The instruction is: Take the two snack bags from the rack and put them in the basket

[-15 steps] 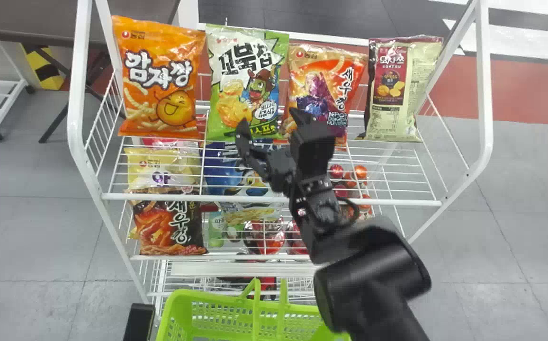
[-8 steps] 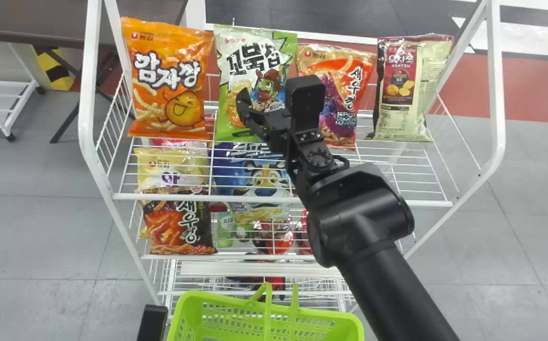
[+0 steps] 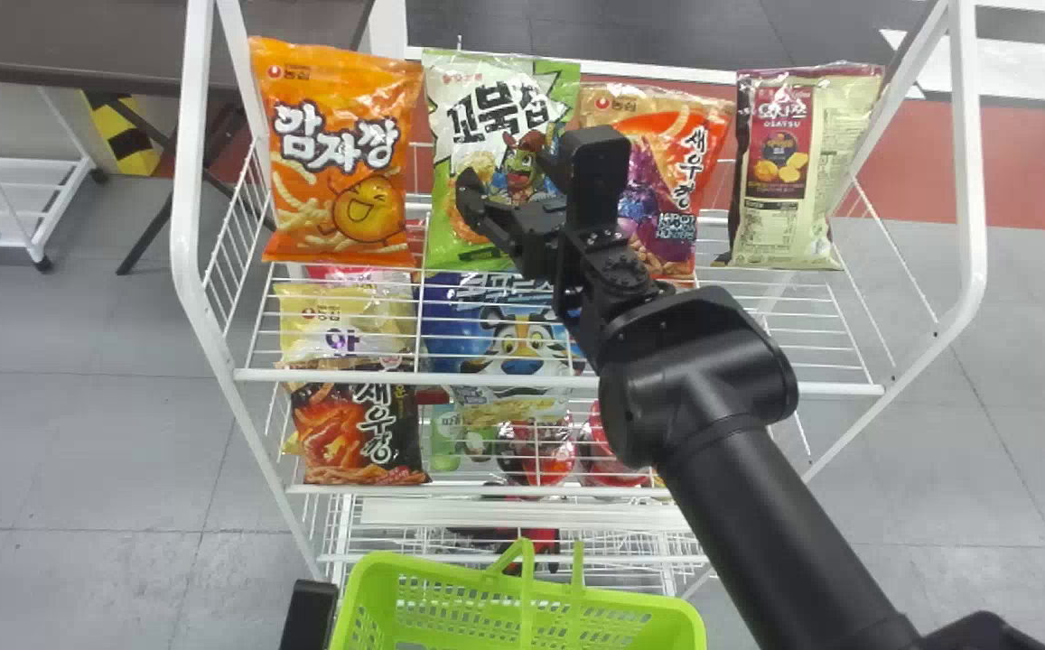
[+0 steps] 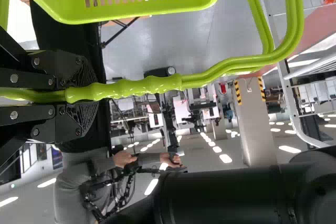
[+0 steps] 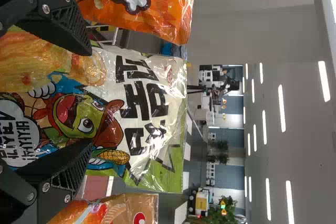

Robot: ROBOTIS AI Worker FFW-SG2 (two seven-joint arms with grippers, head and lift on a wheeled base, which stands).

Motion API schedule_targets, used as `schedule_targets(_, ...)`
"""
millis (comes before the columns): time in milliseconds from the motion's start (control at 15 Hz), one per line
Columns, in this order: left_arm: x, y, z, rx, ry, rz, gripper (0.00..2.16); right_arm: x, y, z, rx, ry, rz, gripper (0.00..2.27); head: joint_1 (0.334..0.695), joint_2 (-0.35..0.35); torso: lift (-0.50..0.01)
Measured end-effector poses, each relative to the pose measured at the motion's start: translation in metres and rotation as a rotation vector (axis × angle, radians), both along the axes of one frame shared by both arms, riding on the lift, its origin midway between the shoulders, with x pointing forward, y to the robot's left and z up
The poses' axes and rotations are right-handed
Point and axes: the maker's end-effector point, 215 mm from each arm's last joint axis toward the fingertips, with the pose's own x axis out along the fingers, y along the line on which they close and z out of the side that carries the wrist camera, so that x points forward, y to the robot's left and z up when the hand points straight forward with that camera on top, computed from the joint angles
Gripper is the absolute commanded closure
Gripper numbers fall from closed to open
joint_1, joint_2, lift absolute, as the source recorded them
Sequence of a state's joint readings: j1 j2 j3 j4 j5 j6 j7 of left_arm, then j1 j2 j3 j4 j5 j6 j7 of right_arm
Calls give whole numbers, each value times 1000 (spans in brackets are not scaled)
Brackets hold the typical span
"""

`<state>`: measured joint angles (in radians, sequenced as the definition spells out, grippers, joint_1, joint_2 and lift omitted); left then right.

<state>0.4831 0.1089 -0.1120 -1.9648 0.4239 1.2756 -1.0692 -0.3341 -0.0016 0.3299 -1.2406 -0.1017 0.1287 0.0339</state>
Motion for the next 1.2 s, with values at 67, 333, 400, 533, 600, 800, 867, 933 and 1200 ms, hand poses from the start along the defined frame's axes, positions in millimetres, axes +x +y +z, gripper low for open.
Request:
schedule_targets(67,0,0,0,-2,2,0,2138,1,-1,-6,-15,24,1,815,695,-96,-11)
schedule_targets(333,0,-1,-1,-8,4,2,2138,-2,-2,-33,-71,119,13,2236,695,-99,-11)
schedule_targets(400,0,-1,-1,-9,5,3,2138,-5,-2,-38,-76,129,13,2243,695,-100,-11)
schedule_targets(533,0,0,-1,-8,6,3,2138,-10,-5,-41,-76,117,-3,2243,695,-105,-11)
schedule_targets(600,0,0,-1,-8,7,2,2138,-12,-7,-38,-73,103,-19,2243,695,-107,-11)
schedule_targets(800,-1,-1,-1,-9,6,1,2138,-16,-13,-27,-66,70,-59,2243,695,-118,-11)
schedule_targets(867,-1,-1,0,-10,6,1,2138,-16,-16,-24,-65,64,-70,2243,695,-122,-11)
schedule_targets(933,-1,-1,0,-10,5,1,2138,-15,-20,-22,-64,60,-81,2246,695,-125,-11)
schedule_targets(1200,-2,-2,0,-9,5,0,2138,-13,-34,-6,-33,23,-124,2243,695,-147,-11)
